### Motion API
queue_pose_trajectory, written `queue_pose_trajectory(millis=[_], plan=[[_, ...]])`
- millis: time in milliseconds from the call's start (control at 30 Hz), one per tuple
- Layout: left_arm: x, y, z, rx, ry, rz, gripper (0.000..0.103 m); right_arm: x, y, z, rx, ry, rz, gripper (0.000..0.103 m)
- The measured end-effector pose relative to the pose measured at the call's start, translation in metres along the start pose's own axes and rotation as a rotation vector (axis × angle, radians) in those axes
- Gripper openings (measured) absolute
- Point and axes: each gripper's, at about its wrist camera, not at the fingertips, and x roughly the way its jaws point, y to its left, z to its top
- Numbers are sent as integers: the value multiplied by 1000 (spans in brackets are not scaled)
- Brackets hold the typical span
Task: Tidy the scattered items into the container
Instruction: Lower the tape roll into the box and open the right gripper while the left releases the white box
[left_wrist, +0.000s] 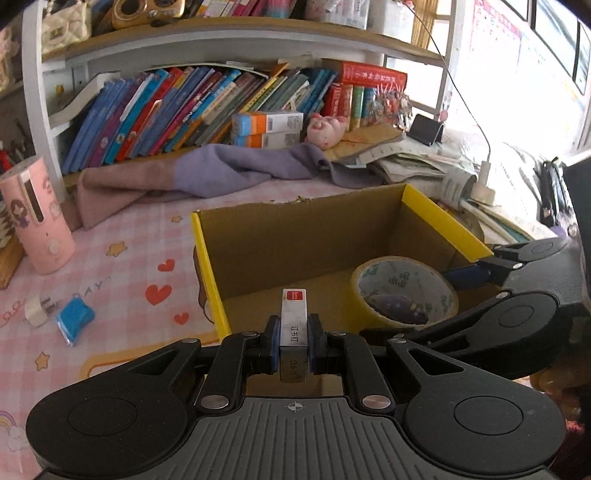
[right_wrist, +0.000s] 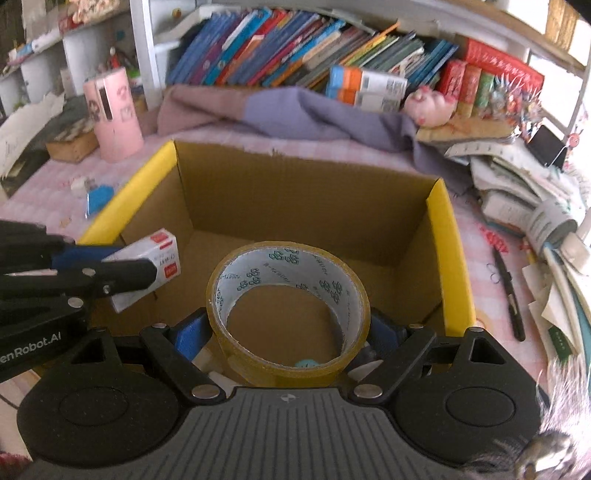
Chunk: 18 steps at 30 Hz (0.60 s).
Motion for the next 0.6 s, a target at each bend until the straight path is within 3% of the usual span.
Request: queue_pose_trajectory(millis=[433,600], plan=[[3,-3,1,-5,6,12,13,2,-3,1,-18,21,-9,87],[-2,-4,-1,-9,-10,41,23,0,-3,0,-11,16,-7,88]])
